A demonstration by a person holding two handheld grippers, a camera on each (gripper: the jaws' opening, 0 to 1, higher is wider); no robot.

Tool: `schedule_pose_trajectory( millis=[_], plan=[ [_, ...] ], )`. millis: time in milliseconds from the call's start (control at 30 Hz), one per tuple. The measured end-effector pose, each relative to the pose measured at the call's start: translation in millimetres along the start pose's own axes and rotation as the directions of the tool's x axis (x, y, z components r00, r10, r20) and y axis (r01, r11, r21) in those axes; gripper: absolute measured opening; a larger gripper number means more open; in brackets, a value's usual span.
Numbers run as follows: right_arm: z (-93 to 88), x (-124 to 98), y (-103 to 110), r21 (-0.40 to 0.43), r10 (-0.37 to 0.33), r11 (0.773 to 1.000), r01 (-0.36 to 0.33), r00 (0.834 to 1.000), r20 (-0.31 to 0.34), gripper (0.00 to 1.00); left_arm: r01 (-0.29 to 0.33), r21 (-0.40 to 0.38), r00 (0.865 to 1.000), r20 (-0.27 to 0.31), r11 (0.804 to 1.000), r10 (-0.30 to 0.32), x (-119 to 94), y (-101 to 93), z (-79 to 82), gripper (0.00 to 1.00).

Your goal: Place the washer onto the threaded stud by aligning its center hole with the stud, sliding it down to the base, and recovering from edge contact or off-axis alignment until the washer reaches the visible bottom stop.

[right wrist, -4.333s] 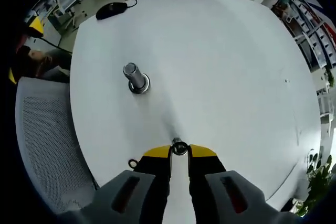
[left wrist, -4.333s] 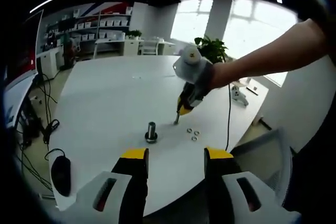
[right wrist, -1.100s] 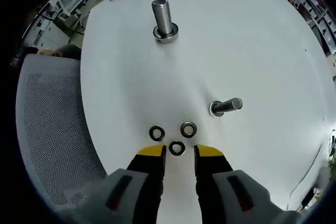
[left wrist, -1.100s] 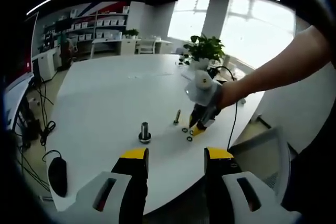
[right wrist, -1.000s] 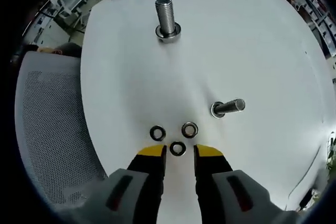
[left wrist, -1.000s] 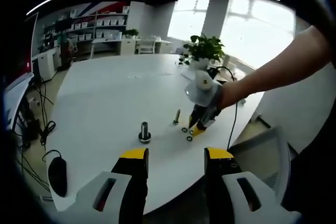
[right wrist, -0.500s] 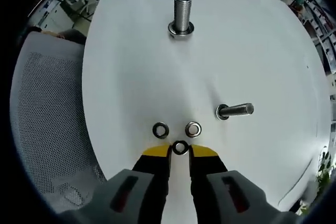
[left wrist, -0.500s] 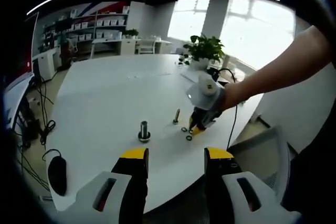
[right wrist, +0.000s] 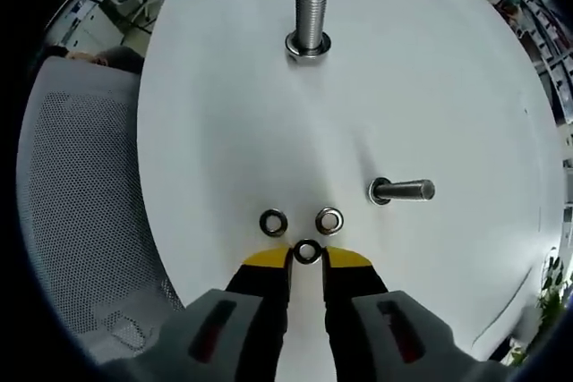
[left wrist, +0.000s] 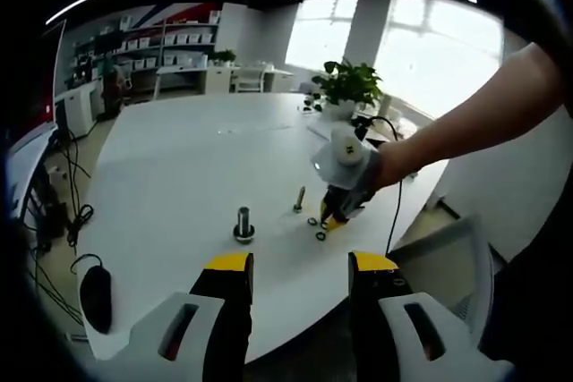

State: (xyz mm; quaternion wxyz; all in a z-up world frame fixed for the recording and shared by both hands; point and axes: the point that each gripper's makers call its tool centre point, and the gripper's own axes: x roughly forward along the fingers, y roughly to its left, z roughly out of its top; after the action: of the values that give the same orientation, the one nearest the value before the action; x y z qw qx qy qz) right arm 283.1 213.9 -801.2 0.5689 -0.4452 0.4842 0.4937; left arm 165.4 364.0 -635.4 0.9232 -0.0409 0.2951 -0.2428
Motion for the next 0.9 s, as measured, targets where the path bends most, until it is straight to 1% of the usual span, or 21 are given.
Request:
schedule_pose_trajectory(
  millis=[100, 300, 533, 700, 900],
  plan=[
    [1.0, -0.2, 0.6, -0.014, -0.002, 1.000, 0.002, 1.000, -0.004, 0.14, -0.001, -0.005, 1.000, 0.000, 1.000, 0.001, -0.1, 0.9, -0.6, 0.41],
    [0.4, -0.1, -0.2, 0.008, 0.000, 1.000, 0.000, 1.000, -0.001, 0.14, -0.002, -0.008, 1.000, 0.003, 1.000, 0.002, -0.5, 1.4, 0.2, 0.41],
    [-0.6, -1.6, 0.5, 0.030, -0.010, 1.000, 0.009, 0.999, 0.036, 0.14, 0.001, -0.010, 1.000, 0.005, 1.000, -0.001, 0.5, 0.2, 0.4, 0.41],
    [-0.2, 0.3, -0.2, 0.016, -0.019, 1.000, 0.019, 0.999, 0.031, 0.14, 0.001, -0.013, 1.000, 0.003, 1.000, -0.001, 0.0, 1.2, -0.2, 0.41],
    [-0.4, -0.4, -1.1, 0.025, -0.015, 1.000, 0.014, 0.999, 0.033, 0.13, -0.003, -0.015, 1.000, 0.003, 1.000, 0.003, -1.6, 4.0, -0.3, 0.41]
  ],
)
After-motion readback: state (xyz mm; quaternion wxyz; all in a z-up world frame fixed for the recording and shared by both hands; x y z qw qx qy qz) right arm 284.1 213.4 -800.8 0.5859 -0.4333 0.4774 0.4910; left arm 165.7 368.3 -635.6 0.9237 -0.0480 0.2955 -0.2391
